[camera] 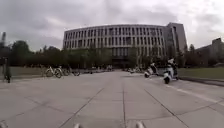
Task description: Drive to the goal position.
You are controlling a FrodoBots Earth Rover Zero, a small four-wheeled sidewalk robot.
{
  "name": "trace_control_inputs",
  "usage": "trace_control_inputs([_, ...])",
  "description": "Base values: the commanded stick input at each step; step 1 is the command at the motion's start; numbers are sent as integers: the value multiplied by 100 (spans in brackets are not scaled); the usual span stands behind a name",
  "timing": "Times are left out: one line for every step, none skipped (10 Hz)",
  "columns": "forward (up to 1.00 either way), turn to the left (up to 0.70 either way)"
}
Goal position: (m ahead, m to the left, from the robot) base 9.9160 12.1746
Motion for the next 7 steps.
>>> trace_control_inputs([45,0])
trace_control_inputs([45,0])
trace_control_inputs([45,0])
trace_control_inputs([45,0])
trace_control_inputs([45,0])
trace_control_inputs([45,0])
trace_control_inputs([45,0])
